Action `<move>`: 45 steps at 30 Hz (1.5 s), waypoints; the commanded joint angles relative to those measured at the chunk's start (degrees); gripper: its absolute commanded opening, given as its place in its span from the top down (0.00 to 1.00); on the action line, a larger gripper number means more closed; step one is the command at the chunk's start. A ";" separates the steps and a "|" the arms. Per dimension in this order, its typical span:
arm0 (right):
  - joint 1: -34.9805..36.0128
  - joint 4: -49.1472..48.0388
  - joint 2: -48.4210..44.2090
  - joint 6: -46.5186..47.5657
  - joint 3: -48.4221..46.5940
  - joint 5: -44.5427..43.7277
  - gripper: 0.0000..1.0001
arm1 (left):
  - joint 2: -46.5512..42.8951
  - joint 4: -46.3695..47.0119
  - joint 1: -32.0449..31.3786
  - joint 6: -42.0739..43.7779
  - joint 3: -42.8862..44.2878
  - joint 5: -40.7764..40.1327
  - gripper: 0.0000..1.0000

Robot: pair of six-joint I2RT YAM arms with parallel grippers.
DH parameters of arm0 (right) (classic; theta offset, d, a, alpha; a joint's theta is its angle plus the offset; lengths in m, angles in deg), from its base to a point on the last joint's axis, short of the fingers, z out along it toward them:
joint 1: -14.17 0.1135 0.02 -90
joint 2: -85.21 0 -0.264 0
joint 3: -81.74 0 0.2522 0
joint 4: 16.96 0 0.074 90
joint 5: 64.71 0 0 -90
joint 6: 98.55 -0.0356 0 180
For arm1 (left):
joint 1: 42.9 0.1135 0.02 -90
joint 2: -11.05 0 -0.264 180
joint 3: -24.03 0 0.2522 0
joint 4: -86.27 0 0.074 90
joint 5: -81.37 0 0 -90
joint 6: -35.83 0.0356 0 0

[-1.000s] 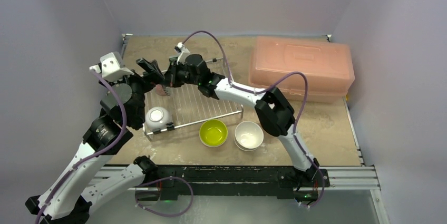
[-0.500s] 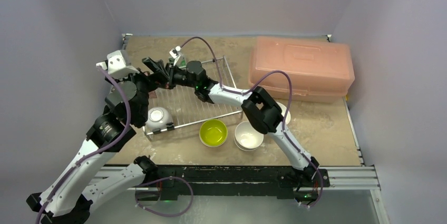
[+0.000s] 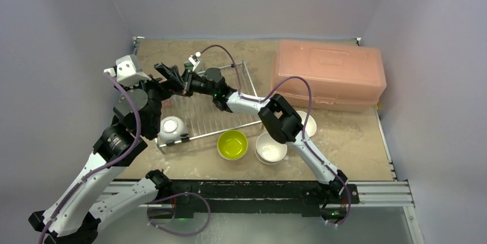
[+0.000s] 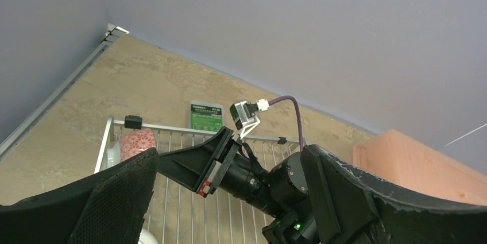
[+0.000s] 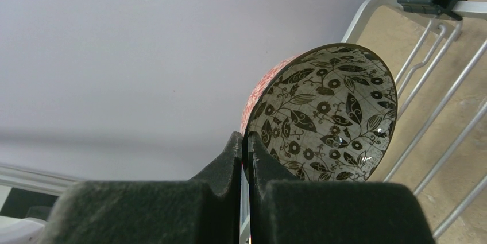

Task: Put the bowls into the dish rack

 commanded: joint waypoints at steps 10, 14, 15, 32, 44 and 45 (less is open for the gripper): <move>-4.05 -7.64 1.43 -7.35 3.73 3.36 1.00 | 1.63 -0.50 0.09 -2.04 0.41 1.83 0.07; -5.19 -5.94 0.48 -6.91 5.69 3.11 0.80 | 2.23 -0.61 0.11 -2.48 0.41 2.23 0.07; -5.38 -5.57 0.07 -6.42 6.27 2.94 0.77 | 2.49 -0.61 0.13 -2.50 0.35 2.34 0.07; -8.44 6.99 -12.33 6.51 15.80 -2.62 0.34 | 3.58 -0.96 0.15 1.73 1.84 -2.29 0.06; -8.09 18.55 -16.44 15.34 17.91 -14.15 0.32 | 1.47 -1.12 0.15 4.41 2.93 -5.30 0.05; -8.03 19.24 -16.07 15.84 17.19 -14.10 0.35 | 1.40 -1.25 0.15 4.37 2.89 -5.31 0.05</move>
